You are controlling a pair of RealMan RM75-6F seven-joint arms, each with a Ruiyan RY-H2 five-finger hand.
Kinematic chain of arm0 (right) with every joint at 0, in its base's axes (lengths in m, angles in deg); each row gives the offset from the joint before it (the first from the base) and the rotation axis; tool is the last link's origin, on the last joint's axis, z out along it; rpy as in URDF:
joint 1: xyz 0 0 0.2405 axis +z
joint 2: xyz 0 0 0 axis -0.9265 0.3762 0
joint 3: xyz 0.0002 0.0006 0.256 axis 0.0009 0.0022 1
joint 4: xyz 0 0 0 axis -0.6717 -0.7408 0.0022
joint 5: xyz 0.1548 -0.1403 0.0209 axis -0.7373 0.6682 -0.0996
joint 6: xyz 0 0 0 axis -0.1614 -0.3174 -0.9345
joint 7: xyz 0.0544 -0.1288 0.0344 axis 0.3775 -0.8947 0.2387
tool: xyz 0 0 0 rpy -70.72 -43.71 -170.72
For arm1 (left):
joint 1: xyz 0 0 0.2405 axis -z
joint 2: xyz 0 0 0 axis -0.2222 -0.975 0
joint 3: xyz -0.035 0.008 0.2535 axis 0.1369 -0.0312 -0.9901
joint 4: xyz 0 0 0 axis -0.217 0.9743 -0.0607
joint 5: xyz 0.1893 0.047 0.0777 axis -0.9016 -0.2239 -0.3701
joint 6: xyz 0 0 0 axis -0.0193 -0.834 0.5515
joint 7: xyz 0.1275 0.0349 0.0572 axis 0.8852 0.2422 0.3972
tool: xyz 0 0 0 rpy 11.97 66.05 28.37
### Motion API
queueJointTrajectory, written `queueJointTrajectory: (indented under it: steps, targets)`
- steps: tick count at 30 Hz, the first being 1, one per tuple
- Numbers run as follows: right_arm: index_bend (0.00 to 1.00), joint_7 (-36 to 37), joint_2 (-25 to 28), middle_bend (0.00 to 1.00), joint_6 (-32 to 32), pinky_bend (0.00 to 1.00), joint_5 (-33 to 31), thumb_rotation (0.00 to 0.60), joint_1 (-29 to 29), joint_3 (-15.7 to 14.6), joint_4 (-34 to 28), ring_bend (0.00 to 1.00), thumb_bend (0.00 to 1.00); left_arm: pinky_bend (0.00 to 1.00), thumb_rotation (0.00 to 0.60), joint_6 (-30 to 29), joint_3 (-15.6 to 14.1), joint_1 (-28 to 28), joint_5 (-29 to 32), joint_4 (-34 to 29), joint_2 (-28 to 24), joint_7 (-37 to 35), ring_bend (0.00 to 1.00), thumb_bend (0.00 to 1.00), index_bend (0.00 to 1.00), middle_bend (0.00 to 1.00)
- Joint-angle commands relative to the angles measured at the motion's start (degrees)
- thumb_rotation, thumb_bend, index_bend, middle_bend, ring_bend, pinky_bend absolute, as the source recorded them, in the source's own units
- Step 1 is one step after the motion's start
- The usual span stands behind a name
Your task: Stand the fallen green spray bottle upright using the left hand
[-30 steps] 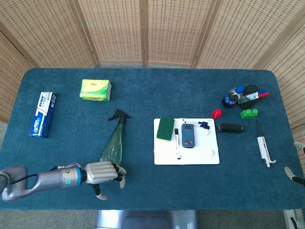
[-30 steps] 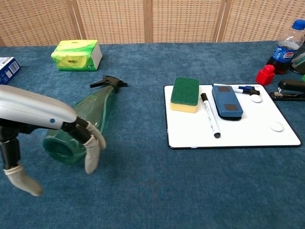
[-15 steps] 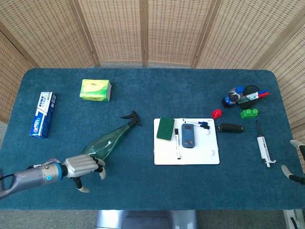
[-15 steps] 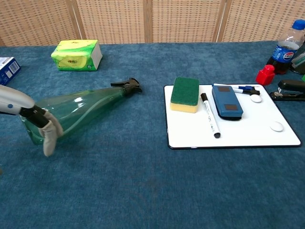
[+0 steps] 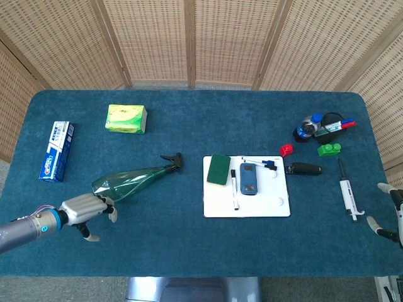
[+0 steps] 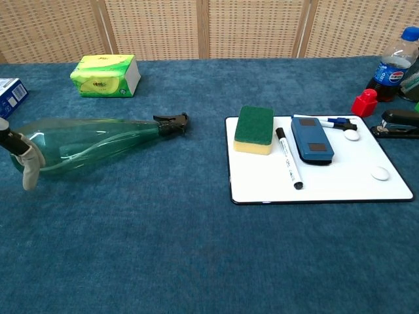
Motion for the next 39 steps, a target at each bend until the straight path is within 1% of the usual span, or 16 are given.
queueJointTrajectory:
  steps: [1, 11, 14, 19, 21, 24, 26, 28, 31, 34, 36, 39]
  targets:
    - [0.23, 0.0, 0.0, 0.31, 0.1, 0.16, -0.1, 0.6, -0.1, -0.1, -0.1, 0.07, 0.28, 0.2, 0.535, 0.8, 1.2, -0.2, 1.6, 1.2, 0.0, 0.4, 0.18, 0.28, 0.34, 0.36]
    - [0.23, 0.6, 0.1, 0.31, 1.1, 0.16, -0.3, 0.6, -0.9, -0.1, 0.2, 0.07, 0.28, 0.22, 0.535, 3.6, 4.7, -0.5, 5.2, 3.2, 1.2, 2.8, 0.18, 0.28, 0.34, 0.36]
    - [0.23, 0.9, 0.1, 0.31, 1.2, 0.16, -0.3, 0.6, -1.0, -0.1, 0.4, 0.07, 0.28, 0.22, 0.54, 3.1, 5.8, -0.8, 5.6, 2.7, 1.3, 3.1, 0.19, 0.28, 0.34, 0.36]
    - [0.23, 1.4, 0.0, 0.31, 1.3, 0.16, -0.4, 0.6, -1.1, -0.1, 0.9, 0.07, 0.28, 0.28, 0.544, -0.3, 6.7, -1.8, 4.7, 1.0, -0.5, 2.1, 0.19, 0.28, 0.35, 0.36]
    - [0.23, 1.6, -0.3, 0.31, 1.0, 0.16, -0.4, 0.6, -1.0, -0.1, 1.2, 0.07, 0.28, 0.29, 0.541, -2.5, 6.7, -2.2, 3.8, -0.8, -1.6, -0.4, 0.2, 0.28, 0.35, 0.37]
    - [0.23, 1.8, -0.6, 0.31, 0.6, 0.16, -0.3, 0.6, -0.7, 0.0, 1.5, 0.07, 0.28, 0.31, 0.531, -5.5, 6.6, -2.3, 1.6, -2.5, -3.3, -3.7, 0.21, 0.28, 0.35, 0.37]
    - [0.23, 1.9, -0.9, 0.31, 0.5, 0.16, -0.2, 0.6, -0.6, 0.0, 1.7, 0.07, 0.28, 0.3, 0.536, -7.2, 6.9, -2.4, 0.8, -3.4, -4.5, -4.6, 0.21, 0.28, 0.35, 0.37]
    - [0.23, 2.0, -0.9, 0.31, 0.3, 0.16, -0.1, 0.6, -0.4, 0.0, 1.9, 0.07, 0.28, 0.3, 0.542, -8.7, 8.1, -2.7, 1.4, -4.0, -5.7, -4.4, 0.21, 0.28, 0.34, 0.36]
    - [0.23, 2.3, -0.9, 0.31, 0.3, 0.16, 0.1, 0.6, -0.4, 0.1, 2.0, 0.07, 0.28, 0.3, 0.541, -10.0, 11.1, -3.9, 5.3, -4.4, -6.8, -0.3, 0.21, 0.28, 0.35, 0.36]
    - [0.23, 2.6, -1.1, 0.31, 0.4, 0.16, 0.0, 0.6, -0.5, 0.0, 2.3, 0.07, 0.28, 0.3, 0.546, -10.3, 14.7, -5.2, 10.6, -4.6, -6.8, 7.2, 0.22, 0.28, 0.36, 0.36]
    - [0.23, 2.9, -1.1, 0.31, 0.5, 0.16, 0.1, 0.6, -0.6, 0.0, 2.5, 0.07, 0.28, 0.31, 0.545, -8.4, 16.4, -5.3, 13.9, -4.9, -6.9, 13.1, 0.22, 0.27, 0.36, 0.35]
    - [0.23, 3.2, -1.2, 0.31, 0.7, 0.16, 0.2, 0.6, -0.8, 0.0, 2.7, 0.07, 0.28, 0.31, 0.547, -5.4, 18.2, -5.0, 17.9, -5.3, -6.7, 20.7, 0.22, 0.28, 0.35, 0.33]
